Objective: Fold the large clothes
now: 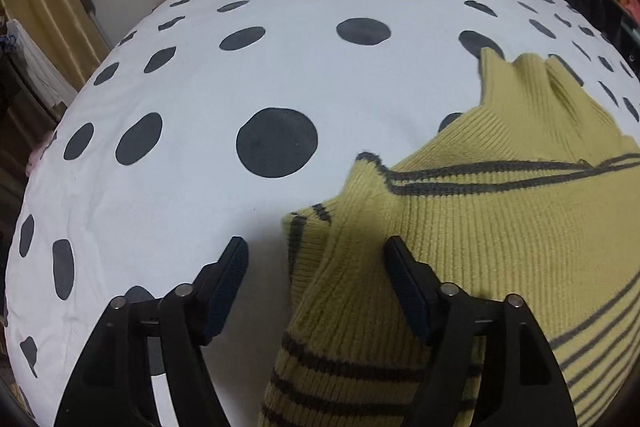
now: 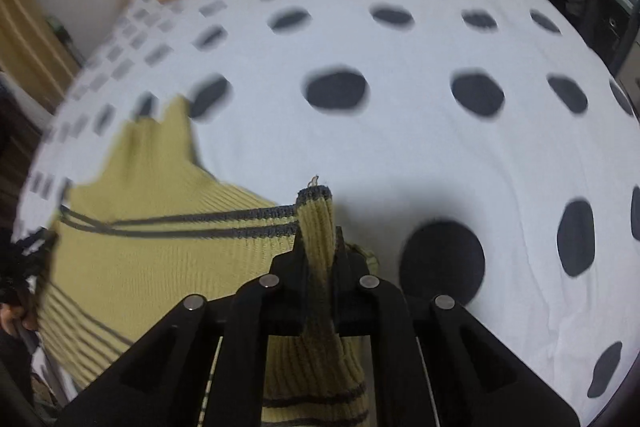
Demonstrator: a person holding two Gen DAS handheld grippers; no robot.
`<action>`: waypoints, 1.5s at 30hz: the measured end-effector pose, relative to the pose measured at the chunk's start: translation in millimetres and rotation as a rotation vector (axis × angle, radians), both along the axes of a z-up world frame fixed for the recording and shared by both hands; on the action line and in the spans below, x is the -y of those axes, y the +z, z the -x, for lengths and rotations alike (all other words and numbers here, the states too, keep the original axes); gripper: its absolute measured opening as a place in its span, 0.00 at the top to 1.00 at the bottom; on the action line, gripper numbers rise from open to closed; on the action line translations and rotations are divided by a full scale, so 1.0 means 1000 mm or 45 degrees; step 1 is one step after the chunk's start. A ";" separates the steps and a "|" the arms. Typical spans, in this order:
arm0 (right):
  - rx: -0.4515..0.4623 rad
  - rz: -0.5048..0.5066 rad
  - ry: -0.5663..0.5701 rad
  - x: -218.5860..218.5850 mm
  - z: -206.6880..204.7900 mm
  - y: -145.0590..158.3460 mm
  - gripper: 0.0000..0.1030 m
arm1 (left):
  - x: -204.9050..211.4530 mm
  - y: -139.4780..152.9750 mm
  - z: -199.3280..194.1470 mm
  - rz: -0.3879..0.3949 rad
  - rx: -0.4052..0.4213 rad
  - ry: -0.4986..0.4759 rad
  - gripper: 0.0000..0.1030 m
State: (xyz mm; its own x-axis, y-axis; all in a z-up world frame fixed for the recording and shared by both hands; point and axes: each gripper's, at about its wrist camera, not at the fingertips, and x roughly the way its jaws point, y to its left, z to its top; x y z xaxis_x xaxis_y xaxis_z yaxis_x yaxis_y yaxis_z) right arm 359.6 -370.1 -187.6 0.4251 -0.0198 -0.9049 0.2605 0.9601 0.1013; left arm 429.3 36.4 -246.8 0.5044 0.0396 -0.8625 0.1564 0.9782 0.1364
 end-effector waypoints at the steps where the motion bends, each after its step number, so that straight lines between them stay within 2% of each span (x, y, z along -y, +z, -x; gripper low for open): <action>1: -0.022 0.000 -0.012 0.000 0.001 -0.009 0.90 | -0.003 0.004 0.001 0.006 0.007 0.017 0.26; 4: 0.036 -0.053 -0.085 0.003 0.011 -0.002 0.87 | -0.019 0.035 0.013 -0.015 0.110 0.081 0.33; 6: 0.105 -0.047 -0.124 0.001 0.024 0.022 0.86 | -0.032 0.068 0.037 -0.016 0.199 0.130 0.45; 7: 0.163 -0.019 -0.128 -0.003 0.036 0.037 0.86 | -0.035 0.078 0.047 0.028 0.215 0.131 0.45; 8: 0.228 -0.001 -0.108 -0.013 0.051 0.054 0.85 | -0.034 0.089 0.064 0.115 0.212 0.109 0.45; 9: 0.272 -0.026 -0.062 -0.025 0.060 0.065 0.85 | -0.030 0.093 0.075 0.177 0.196 0.080 0.45; 11: 0.297 -0.192 0.082 -0.059 0.080 0.074 0.85 | -0.008 0.089 0.097 0.328 0.128 -0.010 0.45; 12: 0.288 -0.291 0.143 -0.079 0.086 0.070 0.85 | 0.005 0.084 0.103 0.370 0.094 -0.048 0.44; 13: 0.268 -0.364 0.183 -0.097 0.088 0.062 0.85 | 0.027 0.075 0.109 0.378 0.056 -0.111 0.43; 14: 0.240 -0.409 0.202 -0.112 0.090 0.054 0.85 | 0.042 0.067 0.111 0.345 0.047 -0.140 0.42; 17: 0.150 -0.451 0.213 -0.147 0.085 0.018 0.85 | 0.075 0.026 0.095 0.239 -0.064 -0.136 0.42; 20: 0.054 -0.444 0.155 -0.157 0.066 -0.021 0.87 | 0.090 0.006 0.074 0.126 -0.027 -0.106 0.40; 22: 0.070 -0.403 0.135 -0.155 0.050 -0.031 0.93 | 0.090 0.007 0.059 0.125 -0.020 -0.067 0.36; 24: 0.102 -0.361 0.089 -0.146 0.034 -0.028 1.00 | 0.082 0.007 0.043 0.175 -0.055 -0.011 0.36; 25: 0.101 -0.376 0.054 -0.137 0.025 -0.028 1.00 | 0.071 0.012 0.039 0.209 -0.064 0.017 0.39; 27: 0.099 -0.441 0.001 -0.122 0.028 -0.022 1.00 | 0.050 0.030 0.050 0.204 -0.012 0.091 0.47; 29: 0.177 -0.389 -0.035 -0.107 0.053 0.002 0.97 | 0.018 0.050 0.073 0.192 0.059 0.156 0.47; 30: 0.215 -0.360 -0.048 -0.099 0.071 0.013 0.96 | 0.002 0.058 0.085 0.220 0.080 0.179 0.42; 31: 0.253 -0.362 -0.069 -0.087 0.096 0.023 0.95 | -0.022 0.065 0.108 0.281 0.083 0.208 0.30; 32: 0.267 -0.381 -0.087 -0.078 0.115 0.028 0.86 | -0.037 0.070 0.126 0.329 0.089 0.236 0.23; 33: 0.270 -0.409 -0.122 -0.068 0.139 0.031 0.62 | -0.050 0.072 0.144 0.377 0.096 0.268 0.17; 35: 0.270 -0.473 -0.226 -0.053 0.185 0.028 0.31 | -0.072 0.067 0.184 0.481 0.044 0.309 0.17; 38: 0.257 -0.621 -0.298 -0.045 0.241 0.013 0.31 | -0.079 0.049 0.228 0.572 -0.047 0.317 0.17; 41: 0.261 -0.740 -0.364 -0.046 0.268 -0.008 0.31 | -0.065 0.028 0.239 0.612 -0.092 0.301 0.17; 45: 0.295 -0.942 -0.445 -0.051 0.249 -0.039 0.31 | -0.045 0.005 0.218 0.687 -0.147 0.321 0.17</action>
State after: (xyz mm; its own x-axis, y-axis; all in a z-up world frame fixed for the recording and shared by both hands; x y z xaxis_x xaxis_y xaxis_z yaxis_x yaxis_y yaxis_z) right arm 110.5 -319.3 -226.3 0.6808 0.3783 -0.6272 0.4248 0.4937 0.7588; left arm 211.7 81.8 -241.7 0.4386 -0.3124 -0.8427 -0.1050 0.9134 -0.3933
